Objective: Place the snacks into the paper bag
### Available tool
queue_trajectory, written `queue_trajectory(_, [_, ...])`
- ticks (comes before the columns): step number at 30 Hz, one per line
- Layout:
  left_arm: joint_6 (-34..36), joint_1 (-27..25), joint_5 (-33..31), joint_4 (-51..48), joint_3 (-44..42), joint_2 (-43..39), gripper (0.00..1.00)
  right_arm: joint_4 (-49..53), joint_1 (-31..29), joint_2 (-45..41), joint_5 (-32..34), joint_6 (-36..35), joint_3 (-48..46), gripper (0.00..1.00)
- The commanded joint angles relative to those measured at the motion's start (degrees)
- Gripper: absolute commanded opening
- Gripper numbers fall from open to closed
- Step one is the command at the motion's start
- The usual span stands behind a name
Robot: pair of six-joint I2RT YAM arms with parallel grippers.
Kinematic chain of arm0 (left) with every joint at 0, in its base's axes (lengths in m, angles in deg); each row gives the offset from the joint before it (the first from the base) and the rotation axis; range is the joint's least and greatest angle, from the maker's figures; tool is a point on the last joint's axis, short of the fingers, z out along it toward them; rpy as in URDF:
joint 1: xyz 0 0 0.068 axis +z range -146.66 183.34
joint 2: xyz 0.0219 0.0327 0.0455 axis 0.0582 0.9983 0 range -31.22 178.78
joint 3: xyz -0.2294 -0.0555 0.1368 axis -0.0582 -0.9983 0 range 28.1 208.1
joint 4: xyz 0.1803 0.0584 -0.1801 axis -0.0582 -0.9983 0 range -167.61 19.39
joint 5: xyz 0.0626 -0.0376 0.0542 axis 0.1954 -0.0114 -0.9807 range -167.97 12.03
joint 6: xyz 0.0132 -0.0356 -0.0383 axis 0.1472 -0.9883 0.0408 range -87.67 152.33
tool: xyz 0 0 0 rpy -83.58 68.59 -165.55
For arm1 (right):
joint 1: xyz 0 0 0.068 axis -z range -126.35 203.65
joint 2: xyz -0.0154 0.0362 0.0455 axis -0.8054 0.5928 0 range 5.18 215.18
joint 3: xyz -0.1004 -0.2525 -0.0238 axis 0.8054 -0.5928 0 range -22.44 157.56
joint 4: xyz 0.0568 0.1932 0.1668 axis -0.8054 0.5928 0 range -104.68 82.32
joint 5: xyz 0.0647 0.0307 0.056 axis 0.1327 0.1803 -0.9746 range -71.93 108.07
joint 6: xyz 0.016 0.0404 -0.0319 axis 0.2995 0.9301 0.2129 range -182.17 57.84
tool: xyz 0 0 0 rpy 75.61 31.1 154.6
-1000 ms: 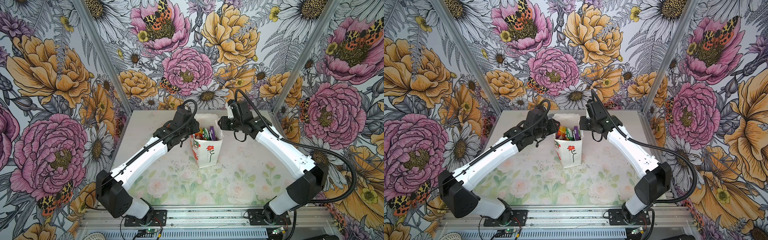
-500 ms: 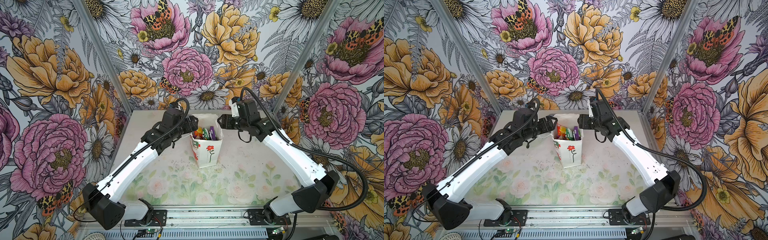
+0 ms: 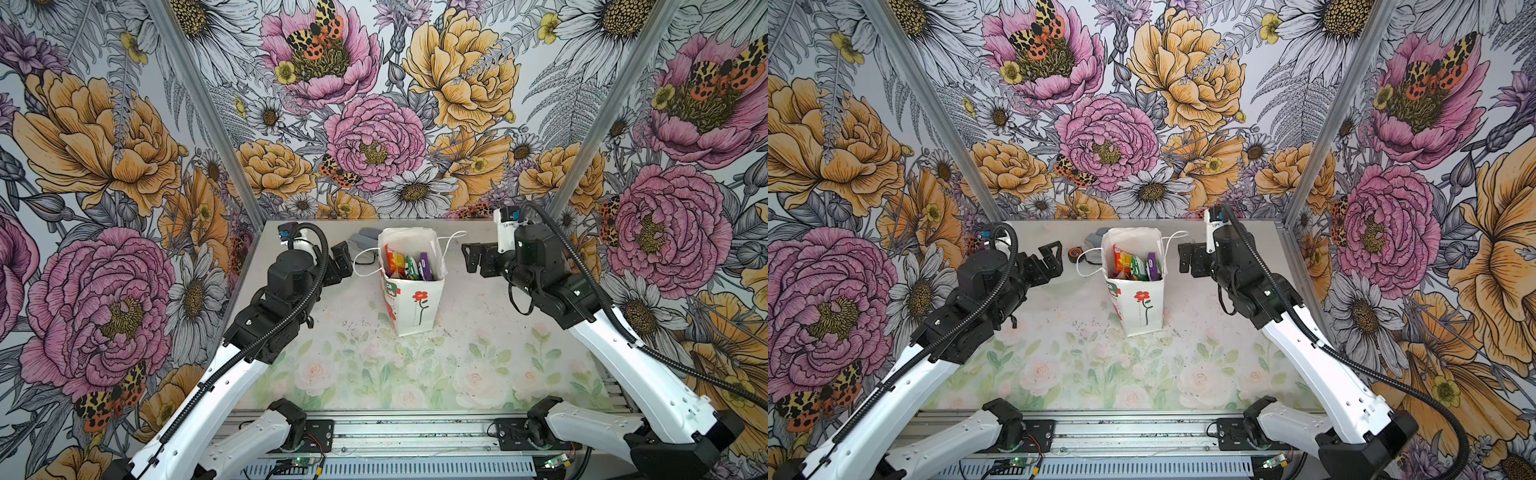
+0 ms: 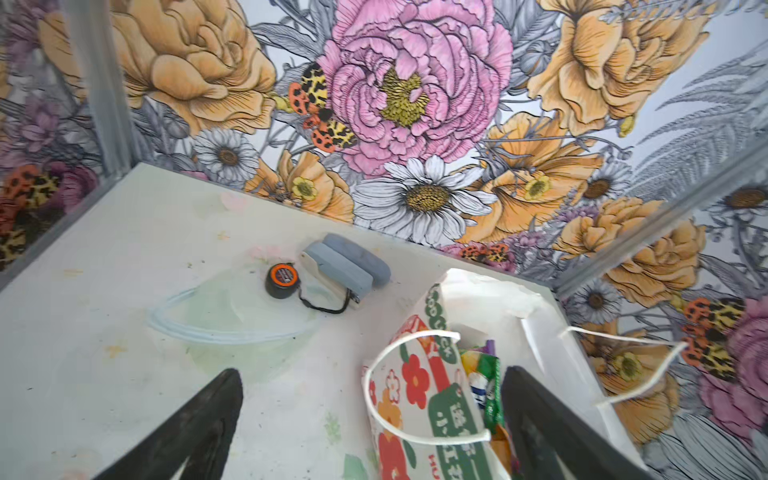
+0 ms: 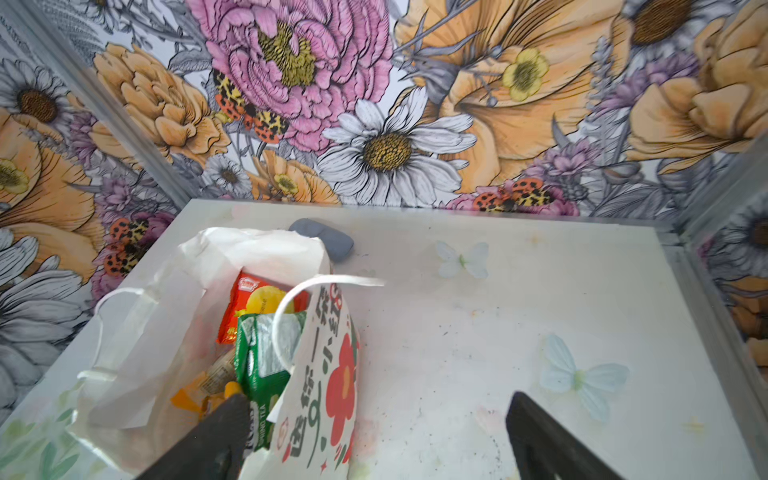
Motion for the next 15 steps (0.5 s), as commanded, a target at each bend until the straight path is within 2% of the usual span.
queue_trajectory(1, [1.2, 0.5, -12.8, 2.3, -4.4, -3.2, 0.99, -8.8, 0.5, -6.5, 15.0, -1.4, -6.2, 0.98])
queue_trajectory(5, [0.4, 0.5, -21.8, 7.7, -12.5, -9.2, 0.99, -15.8, 1.6, -13.2, 25.8, -4.1, -15.3, 0.98])
queue_trajectory(7, [3.9, 0.5, -24.5, 16.5, -19.6, -13.2, 0.99, -19.2, 2.8, -15.8, 29.2, -4.9, -19.7, 0.98])
queue_trajectory(10, [14.5, 0.6, -23.2, 35.4, -32.1, -19.0, 0.99, -22.5, 4.7, -18.0, 32.3, -5.0, -25.4, 0.99])
queue_trajectory(13, [20.1, 0.6, -22.4, 52.1, -43.7, -22.6, 0.99, -27.5, 6.7, -19.3, 33.6, -5.0, -31.2, 0.99])
queue_trajectory(15, [27.2, 0.6, -19.2, 60.6, -48.5, -23.2, 0.99, -31.8, 8.0, -19.6, 33.6, -6.2, -35.0, 0.99])
